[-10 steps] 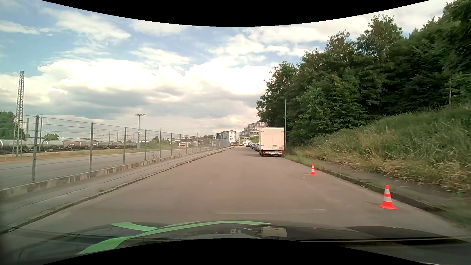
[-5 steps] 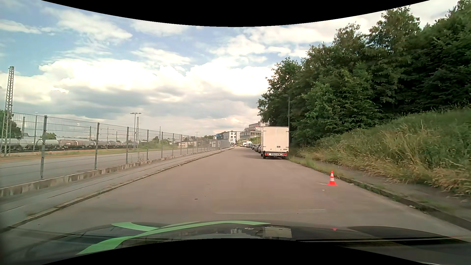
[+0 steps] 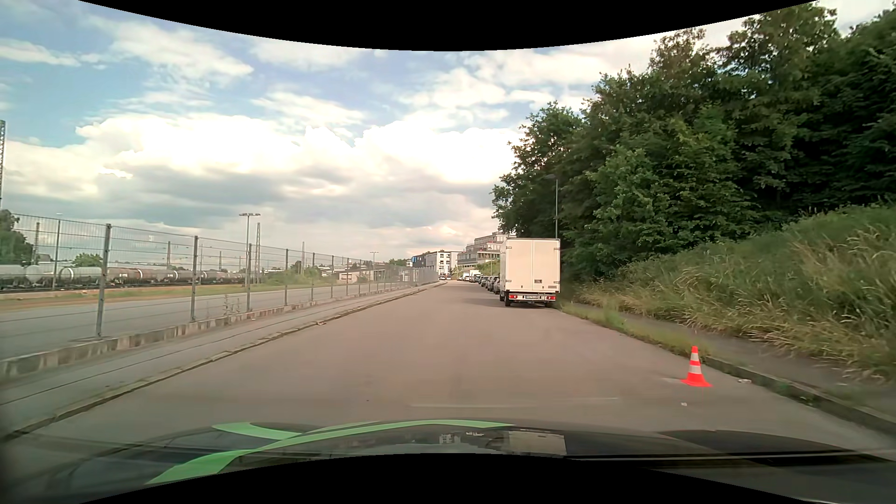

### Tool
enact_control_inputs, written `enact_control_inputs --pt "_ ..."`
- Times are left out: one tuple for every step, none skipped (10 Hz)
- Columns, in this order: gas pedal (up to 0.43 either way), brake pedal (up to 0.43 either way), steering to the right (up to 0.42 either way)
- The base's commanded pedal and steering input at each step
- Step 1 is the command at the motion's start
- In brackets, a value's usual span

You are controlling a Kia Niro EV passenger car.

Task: Follow the waypoints while adhering to traffic rules and regulations

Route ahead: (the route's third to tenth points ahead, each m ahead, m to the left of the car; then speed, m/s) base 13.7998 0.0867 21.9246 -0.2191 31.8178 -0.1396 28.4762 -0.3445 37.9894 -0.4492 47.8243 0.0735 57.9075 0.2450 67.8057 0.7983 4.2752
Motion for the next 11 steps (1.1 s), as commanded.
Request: enact_control_inputs --pt "0.118 0.0 -0.008" --pt "0.118 0.0 -0.008" --pt "0.118 0.0 -0.008" --pt "0.118 0.0 -0.008" --pt "0.118 0.0 -0.008" --pt "0.098 0.0 -0.008" --pt "0.079 0.0 -0.008" --pt "0.079 0.0 -0.008" --pt "0.079 0.0 -0.007" --pt "0.079 0.0 -0.007" --pt "0.079 0.0 -0.007"
